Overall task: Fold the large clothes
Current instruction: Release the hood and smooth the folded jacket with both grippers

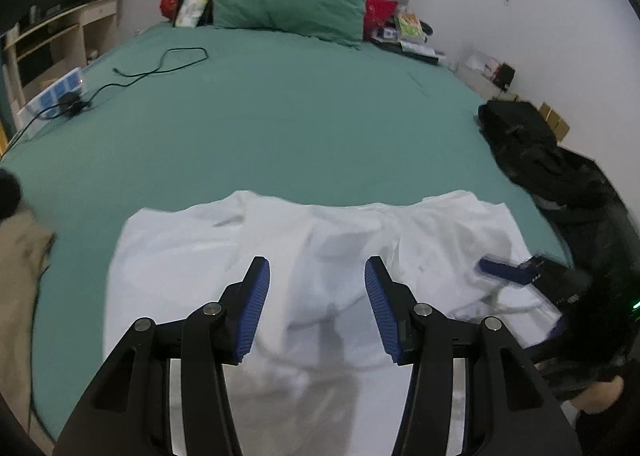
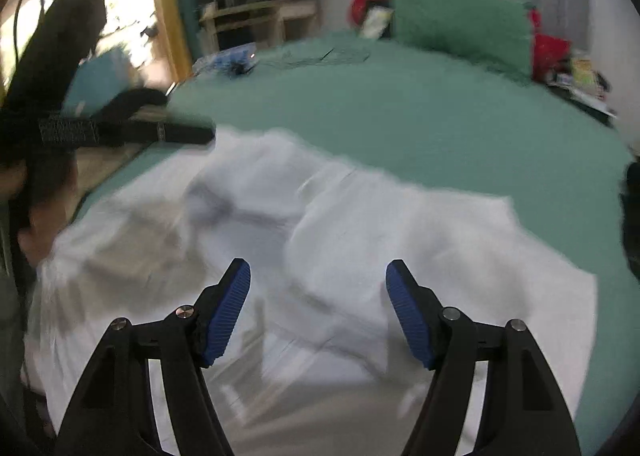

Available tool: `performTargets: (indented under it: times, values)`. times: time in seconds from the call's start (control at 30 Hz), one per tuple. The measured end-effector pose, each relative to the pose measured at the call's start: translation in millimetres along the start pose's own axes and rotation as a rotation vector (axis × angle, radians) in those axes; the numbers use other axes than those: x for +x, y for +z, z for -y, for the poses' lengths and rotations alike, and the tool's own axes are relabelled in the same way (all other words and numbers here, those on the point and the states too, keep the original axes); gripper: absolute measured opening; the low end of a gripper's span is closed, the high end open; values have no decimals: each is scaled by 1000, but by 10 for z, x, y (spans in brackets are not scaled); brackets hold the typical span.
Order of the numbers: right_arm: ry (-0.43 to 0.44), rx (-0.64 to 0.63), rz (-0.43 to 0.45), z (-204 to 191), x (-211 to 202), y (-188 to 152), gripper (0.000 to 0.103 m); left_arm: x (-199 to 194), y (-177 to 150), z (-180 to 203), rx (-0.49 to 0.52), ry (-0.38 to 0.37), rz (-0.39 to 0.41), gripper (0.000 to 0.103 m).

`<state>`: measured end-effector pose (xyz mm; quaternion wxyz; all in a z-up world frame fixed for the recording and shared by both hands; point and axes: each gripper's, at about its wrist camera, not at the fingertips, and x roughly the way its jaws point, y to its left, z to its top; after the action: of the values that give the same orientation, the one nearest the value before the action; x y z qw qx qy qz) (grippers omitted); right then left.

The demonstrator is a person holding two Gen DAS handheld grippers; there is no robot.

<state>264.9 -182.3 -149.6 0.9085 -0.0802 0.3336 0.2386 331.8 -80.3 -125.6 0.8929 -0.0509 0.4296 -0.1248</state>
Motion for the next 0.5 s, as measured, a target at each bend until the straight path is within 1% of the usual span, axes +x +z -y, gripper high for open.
performTargets:
  times: [0.07,0.13,0.17,0.23,0.27,0.3,0.33,0.37,0.43,0.5]
  values:
    - [-90,56,40,173,-30,86,71,156,27,26,1,12,-19,53]
    - [-149,90,47,313,-6,107,71,294,10,-31,-7,27,-52,53]
    - [-158,105,39,358,41,125,71,375,-13,-71,-15,33,-80,52]
    - [-120,130,12,462,154,114,71,503,-66,-156,-30,45,-128,53]
    - [-82,141,-2,499,211,96,71,558,-108,-198,-32,51,-144,53]
    - [-19,164,-38,536,318,50,71,586,-132,-218,-24,56,-146,53]
    - [-6,179,-66,551,382,14,71,583,-156,-227,-4,62,-137,53]
    - [-17,181,-79,543,428,-40,71,569,-171,-235,14,64,-136,53]
    - [-44,135,-68,461,417,-80,71,539,-181,-285,18,57,-141,53]
    - [-77,92,-87,383,416,-84,71,469,-199,-346,18,76,-140,54]
